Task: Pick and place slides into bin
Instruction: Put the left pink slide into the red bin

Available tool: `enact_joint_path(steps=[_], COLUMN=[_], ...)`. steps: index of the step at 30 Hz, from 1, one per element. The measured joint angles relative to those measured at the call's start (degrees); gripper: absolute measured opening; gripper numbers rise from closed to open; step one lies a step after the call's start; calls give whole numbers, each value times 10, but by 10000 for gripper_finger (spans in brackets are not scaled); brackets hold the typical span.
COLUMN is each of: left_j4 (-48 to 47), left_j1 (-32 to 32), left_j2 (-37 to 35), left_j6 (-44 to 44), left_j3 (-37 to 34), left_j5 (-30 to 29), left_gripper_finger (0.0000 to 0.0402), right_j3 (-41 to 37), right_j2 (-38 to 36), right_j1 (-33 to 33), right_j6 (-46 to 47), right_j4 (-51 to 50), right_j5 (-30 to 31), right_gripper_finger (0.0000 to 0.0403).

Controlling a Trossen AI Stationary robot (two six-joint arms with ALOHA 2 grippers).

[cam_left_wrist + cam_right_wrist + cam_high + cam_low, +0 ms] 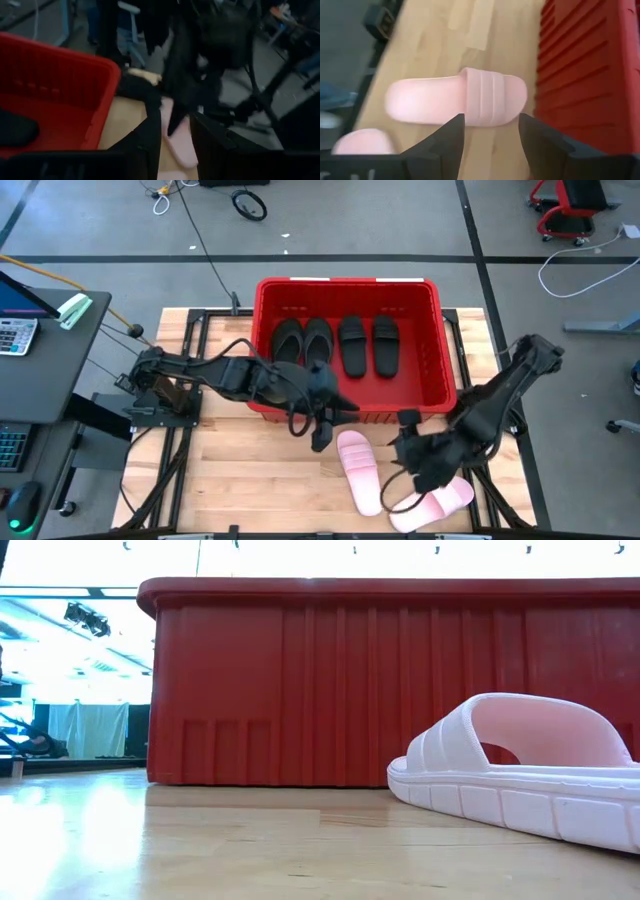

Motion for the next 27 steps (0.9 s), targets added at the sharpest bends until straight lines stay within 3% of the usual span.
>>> enact_joint_path(steps=[4,11,20,27], left_j4=[32,111,206,206], left_j1=[-2,-4,-3,-6], left_j2=[0,0,0,-1], left_j6=[-4,6,55,46], left_j3=[0,0,0,1], left_j5=[-24,-25,-25,-24], left_gripper_finger=[103,105,140,165], right_j3=[0,0,0,0], right_j2=[62,146,240,273], right_j1=[20,42,29,6], right_j6=[-2,15,11,15], right_j4=[22,32,110,115], right_j5=[59,84,132,150], right_gripper_finger=[193,193,193,193])
